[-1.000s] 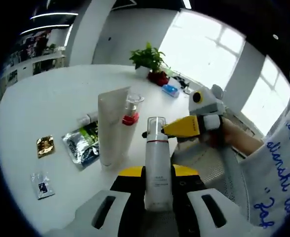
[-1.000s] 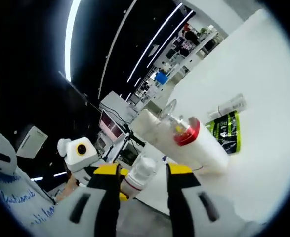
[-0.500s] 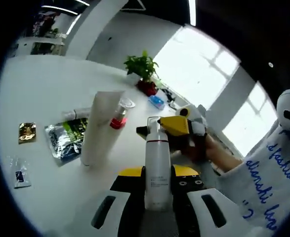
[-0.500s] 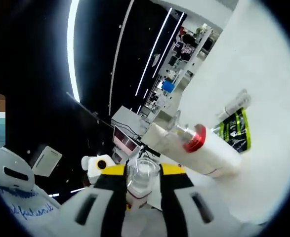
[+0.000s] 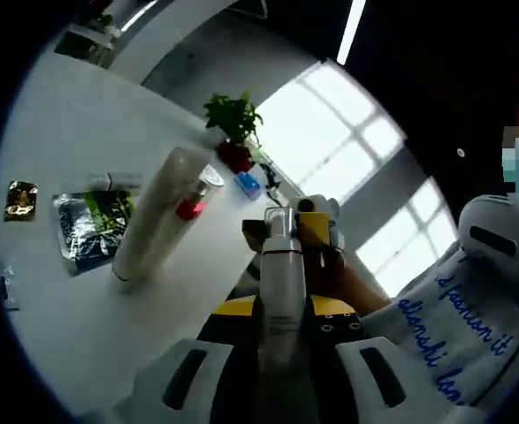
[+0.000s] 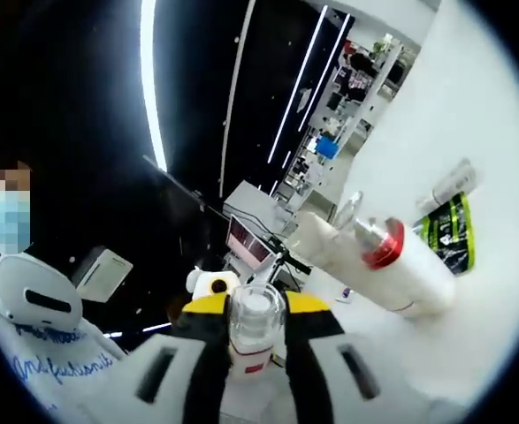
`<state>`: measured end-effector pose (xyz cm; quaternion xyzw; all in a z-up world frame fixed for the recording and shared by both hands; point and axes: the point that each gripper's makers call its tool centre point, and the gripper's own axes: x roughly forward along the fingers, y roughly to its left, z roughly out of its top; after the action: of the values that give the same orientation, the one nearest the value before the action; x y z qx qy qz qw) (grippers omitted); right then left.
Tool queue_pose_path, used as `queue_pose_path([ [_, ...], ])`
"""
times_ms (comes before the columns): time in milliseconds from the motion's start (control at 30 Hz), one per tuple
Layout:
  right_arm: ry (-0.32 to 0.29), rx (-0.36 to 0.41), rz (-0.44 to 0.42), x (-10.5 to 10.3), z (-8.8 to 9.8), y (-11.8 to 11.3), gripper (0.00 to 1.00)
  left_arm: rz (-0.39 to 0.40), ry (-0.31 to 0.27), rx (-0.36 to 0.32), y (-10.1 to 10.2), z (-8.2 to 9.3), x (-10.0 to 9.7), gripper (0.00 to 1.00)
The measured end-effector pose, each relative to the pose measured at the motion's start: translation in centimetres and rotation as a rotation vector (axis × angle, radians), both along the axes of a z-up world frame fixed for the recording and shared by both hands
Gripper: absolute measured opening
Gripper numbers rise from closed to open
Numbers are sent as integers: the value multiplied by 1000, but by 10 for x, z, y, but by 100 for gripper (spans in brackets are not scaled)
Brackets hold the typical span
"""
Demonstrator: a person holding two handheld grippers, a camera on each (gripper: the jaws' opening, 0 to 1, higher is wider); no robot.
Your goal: Arrange the skincare products in the storage area until every visible bottle or jar stands upright without overlapping.
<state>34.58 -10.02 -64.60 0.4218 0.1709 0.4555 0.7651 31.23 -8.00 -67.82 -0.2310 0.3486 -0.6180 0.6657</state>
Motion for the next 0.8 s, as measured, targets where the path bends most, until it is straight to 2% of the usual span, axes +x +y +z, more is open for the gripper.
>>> queue_pose_path([
  [133,1,-16,-15,1,0,0,21,1,-20,16,-3,-2,-2,17],
  [200,10,-37,-45,3,-3,-1,20,30,-33,37,-4,-4,2,18],
  [333,10,-100,-71,5,-9,5,20,33,-166,184,-4,-20,4,20],
  [367,11,-114,-76,5,-11,6,20,37,-210,221,-5,-21,4,21],
  [500,26,-168,-121,11,-17,5,20,71,-317,321,-5,-25,10,21],
  [567,32,-203,-148,14,-22,5,20,92,-403,401,-3,-29,15,21],
  [800,77,-239,-211,23,-35,8,20,132,-577,575,4,-36,30,20],
])
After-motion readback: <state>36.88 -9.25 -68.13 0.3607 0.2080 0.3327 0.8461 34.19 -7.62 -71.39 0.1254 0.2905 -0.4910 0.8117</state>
